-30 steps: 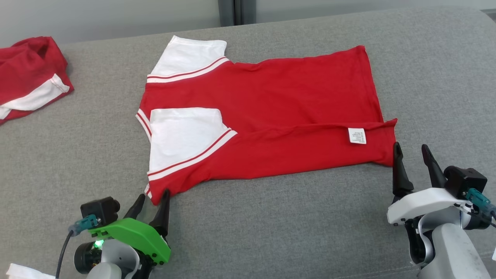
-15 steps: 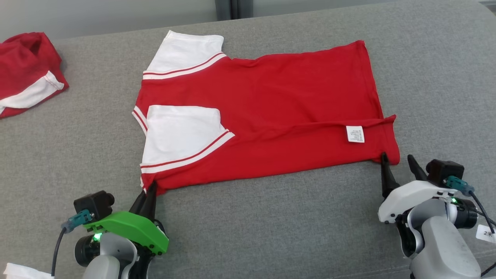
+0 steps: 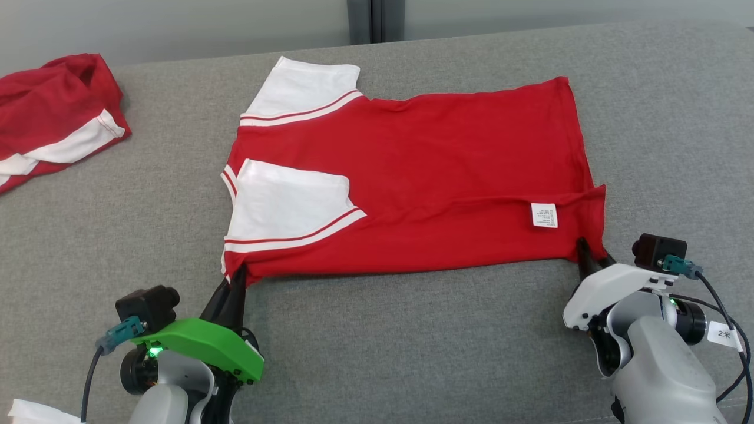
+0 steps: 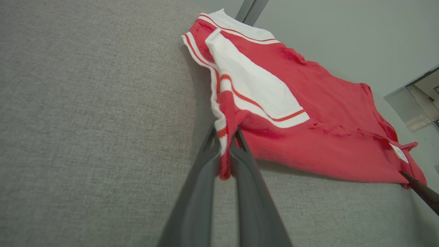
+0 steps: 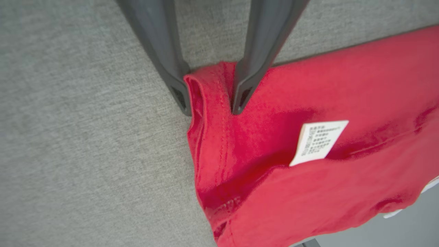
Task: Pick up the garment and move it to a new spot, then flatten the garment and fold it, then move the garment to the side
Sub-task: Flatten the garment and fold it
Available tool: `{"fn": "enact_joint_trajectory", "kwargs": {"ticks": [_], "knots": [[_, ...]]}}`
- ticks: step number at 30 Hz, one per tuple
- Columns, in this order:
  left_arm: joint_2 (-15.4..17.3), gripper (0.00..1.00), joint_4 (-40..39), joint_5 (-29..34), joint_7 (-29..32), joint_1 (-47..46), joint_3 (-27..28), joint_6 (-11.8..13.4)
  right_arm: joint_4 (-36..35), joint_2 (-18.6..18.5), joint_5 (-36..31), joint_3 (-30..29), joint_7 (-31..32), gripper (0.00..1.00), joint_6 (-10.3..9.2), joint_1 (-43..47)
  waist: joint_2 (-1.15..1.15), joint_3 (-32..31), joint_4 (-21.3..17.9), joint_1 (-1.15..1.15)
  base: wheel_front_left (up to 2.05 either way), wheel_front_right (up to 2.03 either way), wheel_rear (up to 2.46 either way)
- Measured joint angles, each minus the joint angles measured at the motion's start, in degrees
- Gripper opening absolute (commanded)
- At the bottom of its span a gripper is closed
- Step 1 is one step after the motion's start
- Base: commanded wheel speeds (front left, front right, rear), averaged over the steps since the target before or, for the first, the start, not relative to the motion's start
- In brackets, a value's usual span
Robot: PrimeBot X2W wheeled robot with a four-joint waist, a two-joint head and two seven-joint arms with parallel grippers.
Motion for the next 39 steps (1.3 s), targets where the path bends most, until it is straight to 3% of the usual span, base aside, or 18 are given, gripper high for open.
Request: {"fn": "enact_joint_trajectory", "kwargs": {"ticks": [8,17,22,23,24,25,26,33,39], "knots": [[0.75,0.0,-7.7,-0.32,0.0,4.95,-0.33,0.05,-3.26,0.18,0.85,-1.71,-2.69,0.0,0.01,0.49,0.0,-1.81,-0.63,0.0,0.0,0.0,0.0],[0.8,0.0,-19.46,-1.91,1.91,18.5,-0.38,3.86,-20.54,0.21,4.04,-0.66,2.71,0.0,0.01,13.94,0.0,-2.62,-1.95,0.0,0.0,0.0,0.0],[0.7,0.0,-21.24,-2.31,3.35,21.89,-1.05,5.38,-27.49,0.18,7.04,-0.97,5.79,0.0,0.01,21.09,0.0,-1.6,-2.05,0.0,0.0,0.0,0.0],[0.79,0.25,-21.28,-2.22,3.28,22.23,-0.96,5.64,-28.39,0.18,7.34,-1.12,5.81,0.03,0.01,21.99,0.0,-1.34,-2.12,0.0,0.0,0.0,0.0],[0.92,0.86,-21.31,-1.97,3.12,22.3,-0.74,5.9,-29.18,0.18,7.54,-1.25,5.69,0.25,0.01,22.63,0.0,-1.05,-2.21,0.0,0.0,0.0,0.0],[1.08,1.0,-21.38,-1.79,2.76,22.3,-0.47,6.06,-29.67,0.16,7.89,-1.31,5.59,0.73,0.01,22.96,0.0,-0.81,-2.29,0.0,0.0,0.0,0.0],[1.36,1.0,-21.58,-1.67,2.4,22.19,0.07,6.16,-30.21,0.18,8.18,-1.37,5.42,1.0,0.01,23.25,0.0,-0.54,-2.4,0.0,0.0,0.0,0.0],[6.01,1.0,-23.95,0.63,1.32,17.23,3.74,6.76,-33.72,0.1,7.49,-3.59,5.02,1.0,0.0,24.57,0.0,1.26,-3.2,0.0,0.0,0.0,0.0],[14.21,1.0,-25.38,4.36,9.0,-0.15,2.89,4.11,-40.61,0.07,5.0,-0.96,5.24,1.0,0.0,19.09,0.0,4.12,-4.33,0.0,0.0,0.0,0.0]]}}
